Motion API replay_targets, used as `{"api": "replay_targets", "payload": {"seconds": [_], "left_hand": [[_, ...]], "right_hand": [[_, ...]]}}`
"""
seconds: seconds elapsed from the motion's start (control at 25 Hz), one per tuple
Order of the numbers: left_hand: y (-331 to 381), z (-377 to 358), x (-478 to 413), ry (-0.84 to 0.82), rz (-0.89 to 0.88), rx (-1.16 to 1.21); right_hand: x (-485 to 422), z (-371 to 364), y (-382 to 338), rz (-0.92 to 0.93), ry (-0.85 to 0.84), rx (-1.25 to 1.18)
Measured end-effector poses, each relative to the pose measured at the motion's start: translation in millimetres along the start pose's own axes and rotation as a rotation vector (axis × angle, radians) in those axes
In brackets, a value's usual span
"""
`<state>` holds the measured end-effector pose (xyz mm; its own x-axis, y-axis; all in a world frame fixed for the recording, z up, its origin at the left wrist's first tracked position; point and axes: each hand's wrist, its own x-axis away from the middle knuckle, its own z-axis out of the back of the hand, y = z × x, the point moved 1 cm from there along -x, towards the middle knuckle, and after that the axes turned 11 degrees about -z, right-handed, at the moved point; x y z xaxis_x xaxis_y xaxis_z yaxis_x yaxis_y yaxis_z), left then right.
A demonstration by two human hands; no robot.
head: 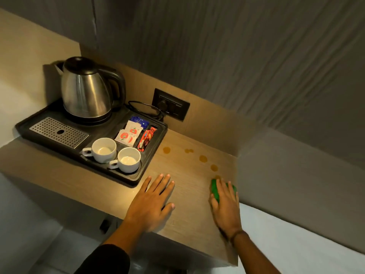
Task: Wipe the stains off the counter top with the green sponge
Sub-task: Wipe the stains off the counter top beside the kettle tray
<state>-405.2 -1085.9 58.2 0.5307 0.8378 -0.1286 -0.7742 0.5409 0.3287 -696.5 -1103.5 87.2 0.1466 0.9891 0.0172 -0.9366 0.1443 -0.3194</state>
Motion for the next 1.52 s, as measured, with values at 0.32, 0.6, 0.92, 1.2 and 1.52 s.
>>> {"api": "replay_targets", "payload": {"seconds": [0.32,0.6,0.92,1.2,1.52], "left_hand": [[-0.7,3.7,-0.7,0.012,0.001,0.023],[-0.2,4.7,-2.3,-0.004,0.001,0.006],[0.8,6.0,-2.0,-0.016,0.013,0.005],[3.0,5.2,-1.7,-0.021,0.023,0.009],[3.6,10.5,-2.0,-0.028,0.034,0.039]], "right_hand": [[-25.6,7.2,31.1,0.203,-0.112,-0.056],[-91.0,4.7,-22.7,0.120,-0.073,-0.083],[-129.5,5.9,-52.4,0.093,-0.098,-0.075],[-119.5,11.9,-24.0,0.219,-0.137,-0.081],[-107.3,-1.6,-35.4,0.468,-0.221,-0.070]]}}
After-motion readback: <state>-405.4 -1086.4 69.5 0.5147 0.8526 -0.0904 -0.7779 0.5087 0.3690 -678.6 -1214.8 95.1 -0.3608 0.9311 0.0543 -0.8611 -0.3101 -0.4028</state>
